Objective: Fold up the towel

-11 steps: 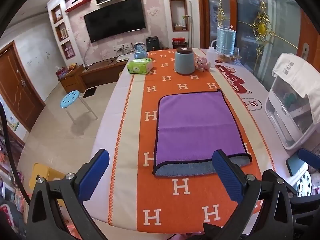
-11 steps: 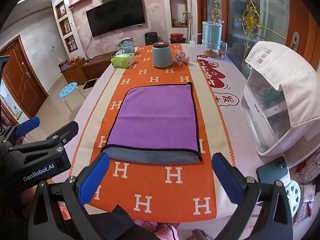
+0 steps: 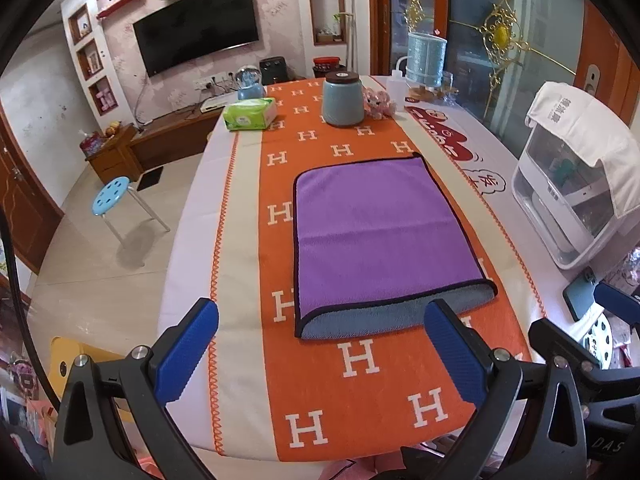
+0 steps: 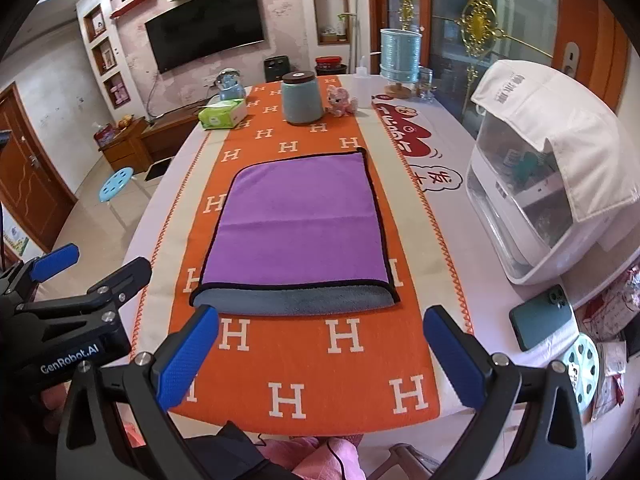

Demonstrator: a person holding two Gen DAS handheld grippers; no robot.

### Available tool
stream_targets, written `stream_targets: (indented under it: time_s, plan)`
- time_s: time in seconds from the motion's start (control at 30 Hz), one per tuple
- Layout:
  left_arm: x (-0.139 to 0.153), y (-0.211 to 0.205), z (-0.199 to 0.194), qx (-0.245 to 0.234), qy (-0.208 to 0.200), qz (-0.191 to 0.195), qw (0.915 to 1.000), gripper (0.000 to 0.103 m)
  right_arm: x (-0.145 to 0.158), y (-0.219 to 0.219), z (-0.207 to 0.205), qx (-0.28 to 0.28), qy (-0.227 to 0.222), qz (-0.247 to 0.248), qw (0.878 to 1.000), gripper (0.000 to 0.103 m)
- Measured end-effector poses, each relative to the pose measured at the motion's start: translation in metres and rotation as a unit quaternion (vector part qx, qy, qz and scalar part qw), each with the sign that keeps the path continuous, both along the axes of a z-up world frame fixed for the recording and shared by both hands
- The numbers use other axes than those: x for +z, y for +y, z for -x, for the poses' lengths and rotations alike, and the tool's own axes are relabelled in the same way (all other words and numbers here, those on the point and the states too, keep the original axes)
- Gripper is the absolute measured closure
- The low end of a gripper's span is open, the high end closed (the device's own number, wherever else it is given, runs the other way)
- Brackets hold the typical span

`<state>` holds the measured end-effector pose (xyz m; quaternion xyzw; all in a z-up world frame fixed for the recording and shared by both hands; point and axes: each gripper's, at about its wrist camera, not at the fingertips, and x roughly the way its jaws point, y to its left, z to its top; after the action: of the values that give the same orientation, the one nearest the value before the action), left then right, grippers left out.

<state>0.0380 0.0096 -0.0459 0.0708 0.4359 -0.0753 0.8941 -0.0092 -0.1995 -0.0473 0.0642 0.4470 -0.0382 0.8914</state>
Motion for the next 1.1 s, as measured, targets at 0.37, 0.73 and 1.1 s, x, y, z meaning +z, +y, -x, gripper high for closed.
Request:
stream_targets:
  time_s: [0.37, 0.73, 1.1]
  plan:
    - [-0.011, 0.008, -0.015, -0.031, 0.013, 0.001, 0.9994, 0.001, -0.005, -0.021, -0.009, -0.034, -0.016, 0.001, 0.999, 0.001]
    - [-0.031, -0.001, -0.031, -0.052, 0.043, -0.008, 0.9977, 0.001, -0.016, -0.042, -0.011, -0.039, -0.006, 0.035, 0.999, 0.001]
    - [-0.057, -0.007, -0.062, -0.042, 0.079, 0.003, 0.996, 0.001, -0.044, -0.07, -0.041, 0.025, -0.008, 0.031, 0.999, 0.004]
